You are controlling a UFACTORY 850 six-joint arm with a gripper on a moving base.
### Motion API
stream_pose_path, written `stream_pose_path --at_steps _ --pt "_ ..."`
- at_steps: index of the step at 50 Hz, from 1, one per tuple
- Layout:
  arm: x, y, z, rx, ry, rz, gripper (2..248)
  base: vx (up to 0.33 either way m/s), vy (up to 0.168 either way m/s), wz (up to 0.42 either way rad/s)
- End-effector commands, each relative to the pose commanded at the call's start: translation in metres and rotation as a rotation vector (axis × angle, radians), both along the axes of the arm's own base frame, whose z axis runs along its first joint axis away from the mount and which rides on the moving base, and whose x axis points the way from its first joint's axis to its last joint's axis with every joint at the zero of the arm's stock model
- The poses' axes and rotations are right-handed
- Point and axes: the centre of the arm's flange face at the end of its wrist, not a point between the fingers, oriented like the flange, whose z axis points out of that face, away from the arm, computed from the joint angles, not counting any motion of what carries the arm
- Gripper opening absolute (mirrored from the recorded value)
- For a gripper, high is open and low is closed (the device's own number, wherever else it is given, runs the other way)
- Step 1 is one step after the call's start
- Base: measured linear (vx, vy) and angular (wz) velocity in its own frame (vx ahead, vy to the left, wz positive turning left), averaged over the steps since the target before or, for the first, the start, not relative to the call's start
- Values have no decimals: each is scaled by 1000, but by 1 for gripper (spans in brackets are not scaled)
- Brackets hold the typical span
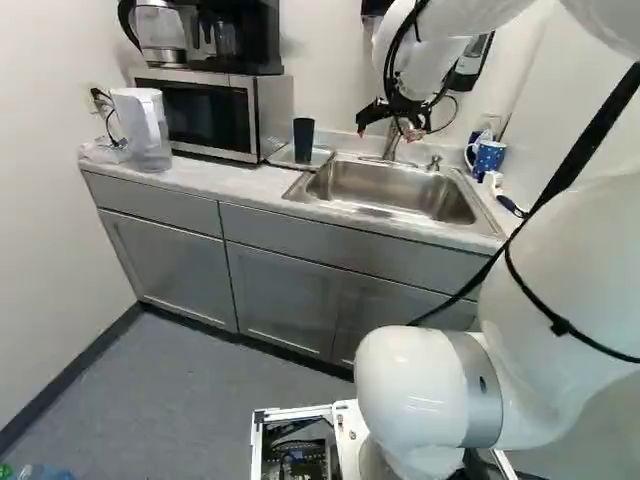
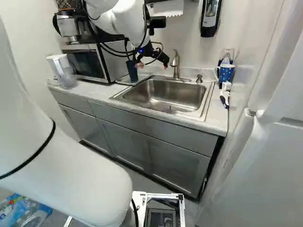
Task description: Rinse the cup and place it in the tray
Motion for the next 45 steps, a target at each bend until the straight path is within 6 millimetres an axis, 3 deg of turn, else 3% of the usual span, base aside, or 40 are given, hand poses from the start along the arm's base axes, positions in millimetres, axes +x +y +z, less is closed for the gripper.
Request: stream_pose_path --at_steps 45 --pt "0 0 0 0 0 0 247 -64 24 -3"
